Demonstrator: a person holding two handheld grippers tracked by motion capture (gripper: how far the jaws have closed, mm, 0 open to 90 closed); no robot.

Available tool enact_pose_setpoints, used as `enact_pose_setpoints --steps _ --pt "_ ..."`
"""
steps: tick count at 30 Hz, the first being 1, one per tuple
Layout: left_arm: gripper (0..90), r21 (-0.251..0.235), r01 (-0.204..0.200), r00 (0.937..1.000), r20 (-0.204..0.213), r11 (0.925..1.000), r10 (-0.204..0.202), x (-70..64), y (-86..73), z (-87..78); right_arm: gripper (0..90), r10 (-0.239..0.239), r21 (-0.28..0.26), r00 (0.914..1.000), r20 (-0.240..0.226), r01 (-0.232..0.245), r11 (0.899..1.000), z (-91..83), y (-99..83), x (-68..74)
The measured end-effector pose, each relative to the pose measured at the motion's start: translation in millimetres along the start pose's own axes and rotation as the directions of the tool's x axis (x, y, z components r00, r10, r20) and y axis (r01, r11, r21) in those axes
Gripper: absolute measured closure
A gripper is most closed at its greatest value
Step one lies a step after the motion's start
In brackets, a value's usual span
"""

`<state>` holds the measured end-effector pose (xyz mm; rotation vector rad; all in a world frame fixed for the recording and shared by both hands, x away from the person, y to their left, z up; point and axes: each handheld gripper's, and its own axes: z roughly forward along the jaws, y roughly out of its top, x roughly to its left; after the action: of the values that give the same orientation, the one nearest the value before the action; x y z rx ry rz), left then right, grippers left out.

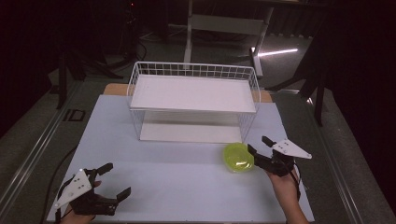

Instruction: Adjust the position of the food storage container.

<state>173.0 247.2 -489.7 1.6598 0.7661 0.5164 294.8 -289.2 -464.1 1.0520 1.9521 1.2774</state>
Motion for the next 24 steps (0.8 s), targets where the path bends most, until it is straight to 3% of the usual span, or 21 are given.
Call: enact_pose_setpoints --steps 8,12,20,21,24 --pt "0.6 -0.003 -0.016 0.9999 0.004 0.9999 0.016 -1.7 0.0 0.3 53.7 0.032 0.032 0.9988 0.039 -0.033 0.999 -0.4 -13.2 -15.2" --pt "0.6 -0.001 -0.012 0.9999 -0.001 0.9999 0.012 -0.1 -0.5 0.1 62.2 0.020 0.084 0.9989 0.042 -0.023 0.996 3.5 -24.2 -19.4" --pt "0.5 0.003 -0.018 0.9998 0.006 0.9998 0.018 -0.9 -0.9 0.8 80.9 -0.016 0.183 0.9996 0.025 0.012 0.983 14.4 -40.4 -18.0" --pt "0.6 0.004 -0.021 0.9998 0.005 0.9998 0.021 -1.0 -0.8 0.9 89.4 -0.007 0.200 0.9999 0.008 0.005 0.980 18.4 -43.5 -16.9" --pt "0.6 0.002 -0.024 0.9997 0.006 0.9997 0.024 -1.2 -0.5 0.2 90.0 -0.010 0.224 0.9996 -0.024 0.015 0.975 24.4 -46.0 -12.6"
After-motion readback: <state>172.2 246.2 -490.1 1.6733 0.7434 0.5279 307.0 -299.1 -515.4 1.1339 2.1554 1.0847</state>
